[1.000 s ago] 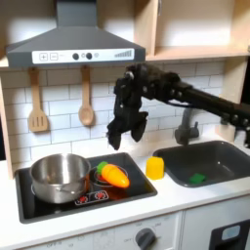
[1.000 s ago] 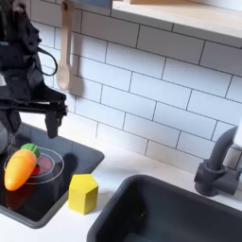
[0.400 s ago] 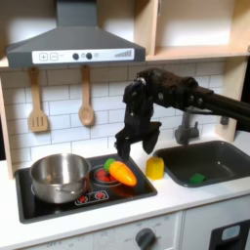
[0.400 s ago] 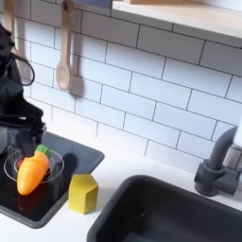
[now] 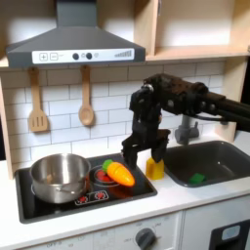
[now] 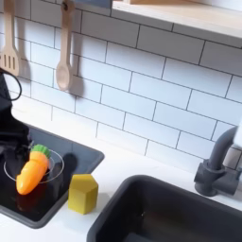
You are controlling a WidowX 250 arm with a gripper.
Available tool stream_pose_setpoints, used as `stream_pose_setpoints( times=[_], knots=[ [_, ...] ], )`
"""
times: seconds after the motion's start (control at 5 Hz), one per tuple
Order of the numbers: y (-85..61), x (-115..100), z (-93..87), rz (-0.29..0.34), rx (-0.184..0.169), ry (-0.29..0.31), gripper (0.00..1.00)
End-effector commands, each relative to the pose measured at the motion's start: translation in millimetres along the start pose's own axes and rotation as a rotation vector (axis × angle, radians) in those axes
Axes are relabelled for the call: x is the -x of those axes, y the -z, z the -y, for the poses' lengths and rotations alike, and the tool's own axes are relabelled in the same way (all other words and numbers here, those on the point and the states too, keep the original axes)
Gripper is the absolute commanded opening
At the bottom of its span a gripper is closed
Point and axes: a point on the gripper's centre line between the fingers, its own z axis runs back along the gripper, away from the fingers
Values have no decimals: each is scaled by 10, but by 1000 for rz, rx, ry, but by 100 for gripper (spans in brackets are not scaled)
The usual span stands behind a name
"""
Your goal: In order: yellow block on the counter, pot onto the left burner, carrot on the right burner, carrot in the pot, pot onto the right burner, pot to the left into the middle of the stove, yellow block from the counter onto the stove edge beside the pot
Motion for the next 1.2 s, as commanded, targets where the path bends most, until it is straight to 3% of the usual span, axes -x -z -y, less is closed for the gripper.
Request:
stream_pose_setpoints(
  times=[0.0,0.2,1.0],
  knots=[
    [14,255,5,-21,-13,35,100],
    [21,329,31,-20,-52,39,100],
    [-8,324,3,-13,-49,29,100]
  ],
)
